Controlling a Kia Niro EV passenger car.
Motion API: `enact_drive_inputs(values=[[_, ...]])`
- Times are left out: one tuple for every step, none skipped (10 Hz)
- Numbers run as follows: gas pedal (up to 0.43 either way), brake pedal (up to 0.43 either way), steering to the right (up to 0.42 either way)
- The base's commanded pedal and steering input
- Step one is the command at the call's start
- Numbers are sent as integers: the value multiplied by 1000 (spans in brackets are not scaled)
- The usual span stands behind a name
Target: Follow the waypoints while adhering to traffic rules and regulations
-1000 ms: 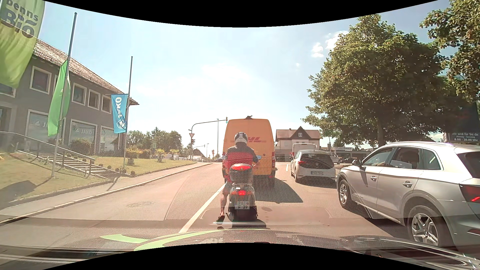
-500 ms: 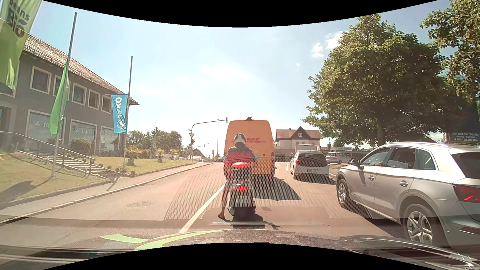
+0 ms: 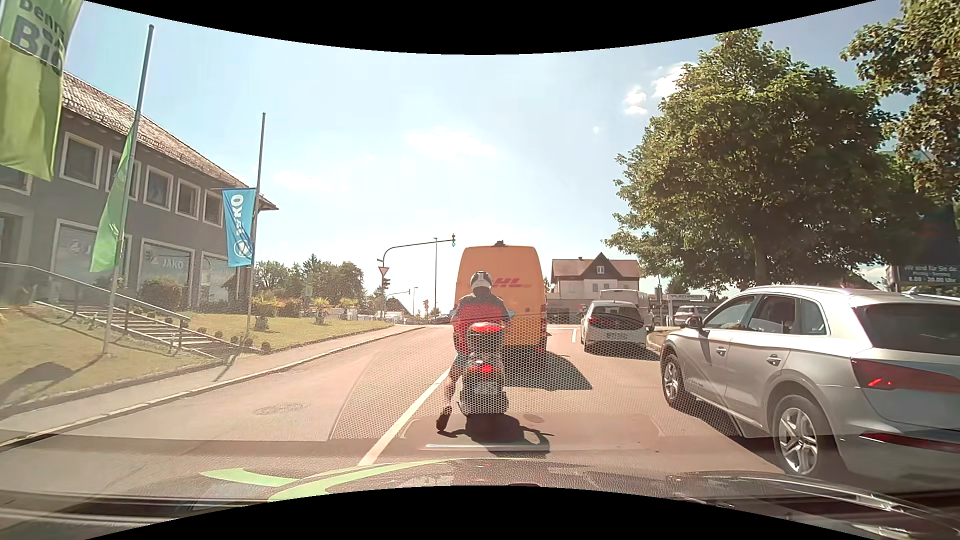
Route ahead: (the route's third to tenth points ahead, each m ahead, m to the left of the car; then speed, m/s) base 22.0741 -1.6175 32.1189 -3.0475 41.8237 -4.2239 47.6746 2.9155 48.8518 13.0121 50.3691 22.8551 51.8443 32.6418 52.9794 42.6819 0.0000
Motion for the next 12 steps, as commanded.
enact_drive_inputs(values=[[260,0,20],[299,0,20],[331,0,20],[378,0,20],[449,0,20],[449,0,20],[449,0,20],[449,0,20],[449,0,20],[449,0,20],[449,0,20],[449,0,20]])
